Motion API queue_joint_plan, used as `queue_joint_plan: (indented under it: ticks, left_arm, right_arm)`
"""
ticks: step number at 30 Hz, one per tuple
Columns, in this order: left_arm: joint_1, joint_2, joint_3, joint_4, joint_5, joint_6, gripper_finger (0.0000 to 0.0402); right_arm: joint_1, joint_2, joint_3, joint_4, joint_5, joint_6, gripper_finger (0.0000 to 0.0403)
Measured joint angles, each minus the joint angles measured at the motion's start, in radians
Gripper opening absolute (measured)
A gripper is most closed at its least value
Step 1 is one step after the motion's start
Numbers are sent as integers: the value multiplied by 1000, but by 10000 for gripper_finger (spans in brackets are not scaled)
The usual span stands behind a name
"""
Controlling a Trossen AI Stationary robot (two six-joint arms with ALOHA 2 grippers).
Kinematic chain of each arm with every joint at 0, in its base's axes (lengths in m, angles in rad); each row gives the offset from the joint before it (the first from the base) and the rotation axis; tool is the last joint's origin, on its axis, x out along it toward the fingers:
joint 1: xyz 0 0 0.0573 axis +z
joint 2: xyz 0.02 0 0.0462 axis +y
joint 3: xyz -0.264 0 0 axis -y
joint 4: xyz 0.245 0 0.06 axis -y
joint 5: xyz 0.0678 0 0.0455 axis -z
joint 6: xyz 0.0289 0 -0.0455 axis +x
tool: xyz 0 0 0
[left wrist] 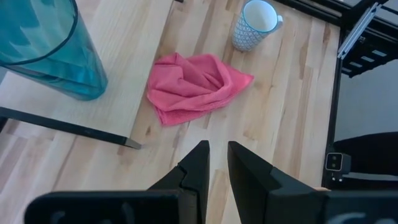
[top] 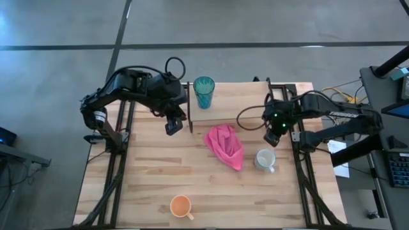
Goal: Stack small to large cups/mugs on shelf
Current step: Put the gray and white patterned cup on the shelf
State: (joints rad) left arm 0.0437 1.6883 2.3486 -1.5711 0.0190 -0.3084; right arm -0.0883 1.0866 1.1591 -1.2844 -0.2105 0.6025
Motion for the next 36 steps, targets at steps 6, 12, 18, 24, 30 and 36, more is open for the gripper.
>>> queue_joint_plan:
  ticks: [6, 12, 18, 24, 30, 36]
  left_arm:
    - [0, 6, -3, 0, 0, 12, 44]
    - [-1, 6, -3, 0, 0, 58, 44]
    - [-1, 6, -3, 0, 0, 62, 44]
    - [-1, 6, -3, 0, 0, 113, 44]
    - [0, 6, -3, 0, 0, 116, 44]
    - [0, 6, -3, 0, -1, 116, 44]
  right_arm:
    - [41, 43, -5, -28, -1, 33, 90]
    - [45, 103, -19, -57, 1, 48, 117]
    - [47, 151, -33, -70, 1, 44, 129]
    - [47, 178, -50, -72, -4, 35, 128]
    - [51, 186, -83, -72, -28, 33, 128]
    - [58, 186, -105, -69, -36, 26, 129]
